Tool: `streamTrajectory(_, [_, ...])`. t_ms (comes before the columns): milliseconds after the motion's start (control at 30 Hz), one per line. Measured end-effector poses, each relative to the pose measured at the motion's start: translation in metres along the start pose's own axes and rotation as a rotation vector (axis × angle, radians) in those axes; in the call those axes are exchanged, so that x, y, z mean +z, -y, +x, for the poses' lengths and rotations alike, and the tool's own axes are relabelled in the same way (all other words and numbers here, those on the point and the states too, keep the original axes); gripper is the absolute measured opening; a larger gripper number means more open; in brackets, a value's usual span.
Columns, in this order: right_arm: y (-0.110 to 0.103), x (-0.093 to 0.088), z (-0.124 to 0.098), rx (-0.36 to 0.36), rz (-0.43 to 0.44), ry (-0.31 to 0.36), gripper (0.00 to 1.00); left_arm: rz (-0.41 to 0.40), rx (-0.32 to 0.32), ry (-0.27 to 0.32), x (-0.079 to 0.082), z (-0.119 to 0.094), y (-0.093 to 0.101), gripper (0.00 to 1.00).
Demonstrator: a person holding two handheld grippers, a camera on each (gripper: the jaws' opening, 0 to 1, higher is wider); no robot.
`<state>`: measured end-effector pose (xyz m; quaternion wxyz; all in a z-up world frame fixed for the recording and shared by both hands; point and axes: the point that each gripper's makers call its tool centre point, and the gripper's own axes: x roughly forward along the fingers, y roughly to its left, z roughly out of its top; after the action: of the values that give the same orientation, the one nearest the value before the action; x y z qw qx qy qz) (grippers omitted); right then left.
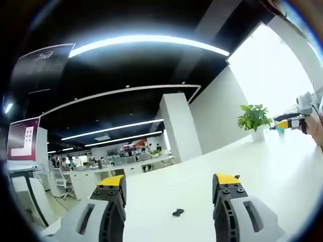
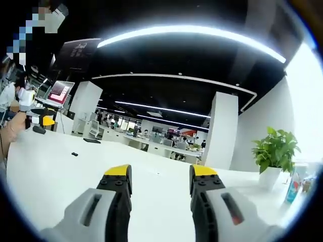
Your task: Snap the two parts of the plastic buckle together until the buckle closes and remains connected.
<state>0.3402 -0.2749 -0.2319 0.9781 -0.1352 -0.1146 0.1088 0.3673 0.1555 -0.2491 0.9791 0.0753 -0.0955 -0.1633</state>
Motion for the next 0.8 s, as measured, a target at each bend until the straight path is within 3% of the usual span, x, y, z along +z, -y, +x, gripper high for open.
streamTrajectory(167, [-0.005, -0.007, 0.003, 0.029, -0.009, -0.031, 0.46, -0.010, 0.003, -0.012, -0.003, 0.001, -0.001, 0.70])
streamTrajectory(267, [-0.010, -0.016, 0.006, 0.069, 0.035, -0.062, 0.46, -0.017, 0.006, -0.022, -0.005, 0.001, -0.002, 0.71])
streamTrajectory(567, [-0.008, -0.024, 0.007, 0.058, 0.026, -0.098, 0.44, -0.046, -0.001, -0.038, -0.008, 0.002, -0.002, 0.74])
streamTrajectory(800, [-0.010, -0.026, 0.007, 0.058, 0.033, -0.106, 0.44, -0.056, 0.021, -0.017, -0.005, -0.001, -0.005, 0.75])
